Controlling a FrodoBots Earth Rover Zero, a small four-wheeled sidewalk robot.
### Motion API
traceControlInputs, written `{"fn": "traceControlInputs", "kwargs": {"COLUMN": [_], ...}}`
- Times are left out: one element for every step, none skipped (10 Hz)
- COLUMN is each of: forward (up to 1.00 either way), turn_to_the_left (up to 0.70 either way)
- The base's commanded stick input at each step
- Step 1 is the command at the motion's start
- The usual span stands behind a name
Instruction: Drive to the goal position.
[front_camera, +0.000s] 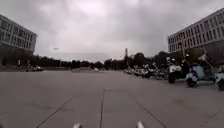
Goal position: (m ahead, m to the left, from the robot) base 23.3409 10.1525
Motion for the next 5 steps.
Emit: {"fn": "traceControlInputs", "kwargs": {"forward": [0.70, 0.70, 0.70, 0.70, 0.70], "turn_to_the_left": [0.00, 0.00, 0.00, 0.00, 0.00]}}
